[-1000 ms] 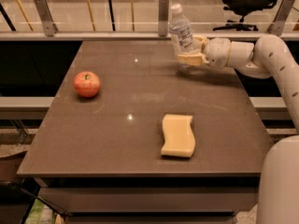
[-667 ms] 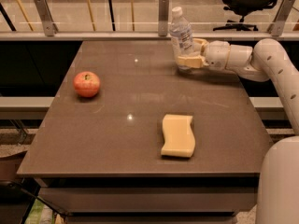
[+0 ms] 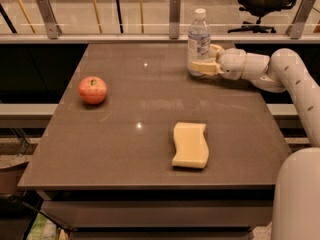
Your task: Place blue plastic bottle upright
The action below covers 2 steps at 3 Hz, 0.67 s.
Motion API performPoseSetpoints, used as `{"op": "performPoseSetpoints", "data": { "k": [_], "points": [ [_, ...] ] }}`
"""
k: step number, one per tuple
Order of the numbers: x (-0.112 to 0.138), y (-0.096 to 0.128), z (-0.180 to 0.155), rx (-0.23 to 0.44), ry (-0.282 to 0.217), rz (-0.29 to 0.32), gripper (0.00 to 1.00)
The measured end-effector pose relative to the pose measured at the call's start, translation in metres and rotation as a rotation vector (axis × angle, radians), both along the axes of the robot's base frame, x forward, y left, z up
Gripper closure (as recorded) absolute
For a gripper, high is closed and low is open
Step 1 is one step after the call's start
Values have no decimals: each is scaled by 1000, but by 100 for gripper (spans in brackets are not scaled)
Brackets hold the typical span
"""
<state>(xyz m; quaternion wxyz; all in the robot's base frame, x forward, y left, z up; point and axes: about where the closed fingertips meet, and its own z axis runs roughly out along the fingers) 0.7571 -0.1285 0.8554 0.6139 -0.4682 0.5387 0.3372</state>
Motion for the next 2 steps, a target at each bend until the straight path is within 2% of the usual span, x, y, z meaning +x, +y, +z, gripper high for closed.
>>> {"op": "performPoseSetpoints", "data": {
  "k": [1, 2],
  "points": [
    [0, 0, 0, 1, 1, 0, 100],
    [0, 0, 1, 1, 1, 0, 84]
  ]
}}
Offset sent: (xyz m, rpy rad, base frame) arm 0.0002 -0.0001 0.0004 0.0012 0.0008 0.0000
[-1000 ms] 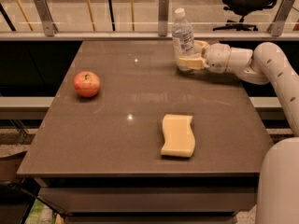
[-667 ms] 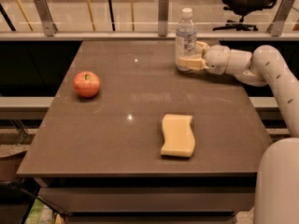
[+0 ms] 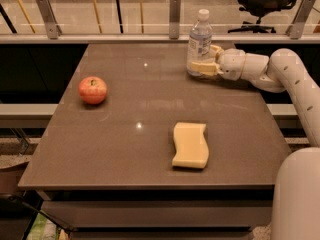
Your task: Place blue plastic bottle upright
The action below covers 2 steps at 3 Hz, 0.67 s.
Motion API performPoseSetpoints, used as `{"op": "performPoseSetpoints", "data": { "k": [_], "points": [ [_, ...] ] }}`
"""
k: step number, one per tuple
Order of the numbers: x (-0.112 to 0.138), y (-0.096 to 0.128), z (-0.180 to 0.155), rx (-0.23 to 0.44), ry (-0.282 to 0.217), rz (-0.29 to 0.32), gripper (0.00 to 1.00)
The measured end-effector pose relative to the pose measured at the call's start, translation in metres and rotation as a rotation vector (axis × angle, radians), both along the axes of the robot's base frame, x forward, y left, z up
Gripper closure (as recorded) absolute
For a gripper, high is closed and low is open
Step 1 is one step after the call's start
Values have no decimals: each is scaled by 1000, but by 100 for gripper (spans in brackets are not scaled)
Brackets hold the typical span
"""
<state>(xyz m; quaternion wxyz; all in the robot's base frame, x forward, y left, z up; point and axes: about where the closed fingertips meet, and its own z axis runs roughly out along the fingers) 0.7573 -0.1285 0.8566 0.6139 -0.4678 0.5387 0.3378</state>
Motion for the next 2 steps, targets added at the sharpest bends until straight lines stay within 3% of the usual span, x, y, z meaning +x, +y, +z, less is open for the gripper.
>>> {"op": "performPoseSetpoints", "data": {
  "k": [2],
  "points": [
    [0, 0, 1, 0, 0, 0, 37]
  ]
}}
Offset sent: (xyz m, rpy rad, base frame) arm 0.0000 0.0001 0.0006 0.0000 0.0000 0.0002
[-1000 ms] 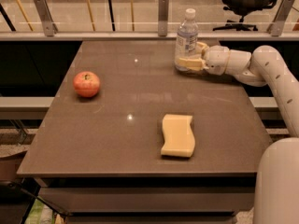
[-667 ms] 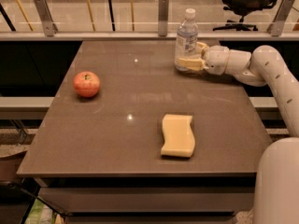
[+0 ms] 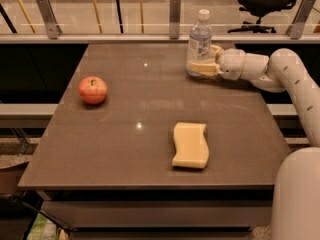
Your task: Place blue plastic bottle upright
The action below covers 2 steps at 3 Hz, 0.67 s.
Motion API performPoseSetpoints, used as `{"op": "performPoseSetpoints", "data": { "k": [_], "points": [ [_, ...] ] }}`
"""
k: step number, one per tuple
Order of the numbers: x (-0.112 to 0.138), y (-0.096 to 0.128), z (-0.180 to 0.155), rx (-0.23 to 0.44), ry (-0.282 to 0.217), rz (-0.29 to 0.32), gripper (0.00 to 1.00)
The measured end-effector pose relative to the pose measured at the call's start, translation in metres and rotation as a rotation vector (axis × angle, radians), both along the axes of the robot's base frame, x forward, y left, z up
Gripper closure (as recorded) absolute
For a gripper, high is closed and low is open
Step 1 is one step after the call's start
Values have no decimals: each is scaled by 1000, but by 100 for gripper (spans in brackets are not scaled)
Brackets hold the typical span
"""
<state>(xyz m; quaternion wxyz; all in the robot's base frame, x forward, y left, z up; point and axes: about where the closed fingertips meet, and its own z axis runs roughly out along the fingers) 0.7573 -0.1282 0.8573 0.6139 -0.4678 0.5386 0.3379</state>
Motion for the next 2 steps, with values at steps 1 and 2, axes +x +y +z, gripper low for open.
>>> {"op": "performPoseSetpoints", "data": {
  "k": [1, 2],
  "points": [
    [0, 0, 0, 0, 0, 0, 13],
    [0, 4, 0, 1, 1, 5, 0]
  ]
}}
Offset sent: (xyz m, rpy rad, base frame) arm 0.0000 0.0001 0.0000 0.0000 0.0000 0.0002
